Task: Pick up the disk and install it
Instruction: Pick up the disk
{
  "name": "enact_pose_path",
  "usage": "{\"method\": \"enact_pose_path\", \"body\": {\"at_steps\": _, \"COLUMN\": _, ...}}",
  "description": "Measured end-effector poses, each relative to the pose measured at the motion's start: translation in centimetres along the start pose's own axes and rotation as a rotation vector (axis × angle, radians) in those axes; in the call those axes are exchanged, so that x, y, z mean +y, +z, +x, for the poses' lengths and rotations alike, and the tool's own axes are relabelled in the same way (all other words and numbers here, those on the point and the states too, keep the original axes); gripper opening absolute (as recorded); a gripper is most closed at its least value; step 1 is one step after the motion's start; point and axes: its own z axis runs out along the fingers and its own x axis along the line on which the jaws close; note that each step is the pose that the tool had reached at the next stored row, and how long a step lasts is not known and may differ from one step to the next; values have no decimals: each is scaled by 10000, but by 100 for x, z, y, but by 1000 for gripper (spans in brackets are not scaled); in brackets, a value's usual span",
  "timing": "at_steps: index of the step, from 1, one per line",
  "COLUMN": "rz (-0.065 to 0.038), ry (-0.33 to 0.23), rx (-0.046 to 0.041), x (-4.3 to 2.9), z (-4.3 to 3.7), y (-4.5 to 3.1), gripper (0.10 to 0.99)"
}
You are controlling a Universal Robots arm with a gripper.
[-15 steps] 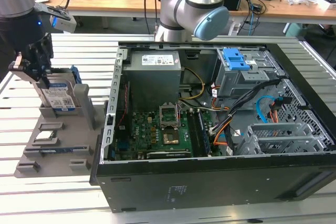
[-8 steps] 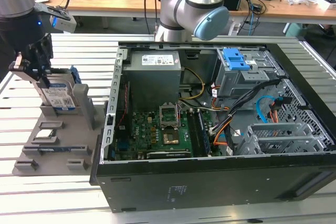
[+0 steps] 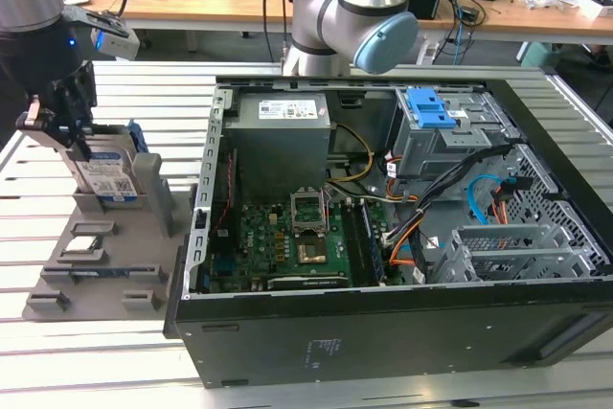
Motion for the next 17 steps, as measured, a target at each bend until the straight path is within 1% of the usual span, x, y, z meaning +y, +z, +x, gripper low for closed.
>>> {"method": "enact_pose_path", "body": {"at_steps": 5, "rz": -1, "ry": -1111, "rx": 48, "x": 1, "z": 0, "y": -1, "gripper": 369}}
{"method": "enact_pose_path", "body": {"at_steps": 6, "rz": -1, "ry": -1222, "rx": 52, "x": 2, "z": 0, "y": -1, "gripper": 369}}
{"method": "enact_pose_path", "body": {"at_steps": 10, "rz": 3, "ry": -1206, "rx": 51, "x": 1, "z": -2, "y": 0, "gripper": 369}}
{"method": "enact_pose_path", "body": {"at_steps": 17, "rz": 1, "ry": -683, "rx": 32, "x": 43, "z": -6, "y": 4, "gripper": 369}}
